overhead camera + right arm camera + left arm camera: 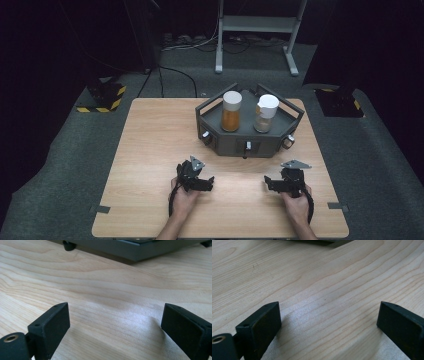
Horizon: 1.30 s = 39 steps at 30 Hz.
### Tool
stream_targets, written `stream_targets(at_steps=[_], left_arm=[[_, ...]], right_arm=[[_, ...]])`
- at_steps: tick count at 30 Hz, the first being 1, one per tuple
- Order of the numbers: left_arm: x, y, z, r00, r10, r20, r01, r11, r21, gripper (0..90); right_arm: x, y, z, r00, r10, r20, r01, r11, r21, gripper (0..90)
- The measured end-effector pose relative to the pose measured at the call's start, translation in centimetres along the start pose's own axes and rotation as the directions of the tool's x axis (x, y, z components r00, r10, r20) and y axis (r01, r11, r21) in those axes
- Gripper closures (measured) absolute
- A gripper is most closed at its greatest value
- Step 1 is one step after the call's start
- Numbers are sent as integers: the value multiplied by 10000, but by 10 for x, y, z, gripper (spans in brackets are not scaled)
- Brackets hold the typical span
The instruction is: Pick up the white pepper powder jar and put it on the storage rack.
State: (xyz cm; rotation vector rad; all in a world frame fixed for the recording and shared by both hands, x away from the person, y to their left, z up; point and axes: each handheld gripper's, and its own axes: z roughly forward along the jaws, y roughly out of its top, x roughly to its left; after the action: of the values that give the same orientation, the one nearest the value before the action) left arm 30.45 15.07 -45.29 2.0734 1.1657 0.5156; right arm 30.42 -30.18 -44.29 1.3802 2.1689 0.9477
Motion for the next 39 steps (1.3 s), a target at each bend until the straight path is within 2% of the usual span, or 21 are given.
stream_targets(at_steps=[3,10,15,39], left_arm=[[0,0,0,10000,6,12,-6,10000,-1,57],[0,0,0,10000,30,18,-30,10000,-5,61],[0,0,0,10000,44,13,-44,10000,-7,62],[1,0,0,10000,39,57,-39,10000,12,63]], right_arm=[[2,-1,1,9999,68,109,-68,10000,66,73],[10,-2,3,9991,-167,387,165,9999,46,49],[10,-5,4,9991,-139,402,143,9999,-95,41],[11,-6,5,9988,-115,467,121,9999,-123,42]])
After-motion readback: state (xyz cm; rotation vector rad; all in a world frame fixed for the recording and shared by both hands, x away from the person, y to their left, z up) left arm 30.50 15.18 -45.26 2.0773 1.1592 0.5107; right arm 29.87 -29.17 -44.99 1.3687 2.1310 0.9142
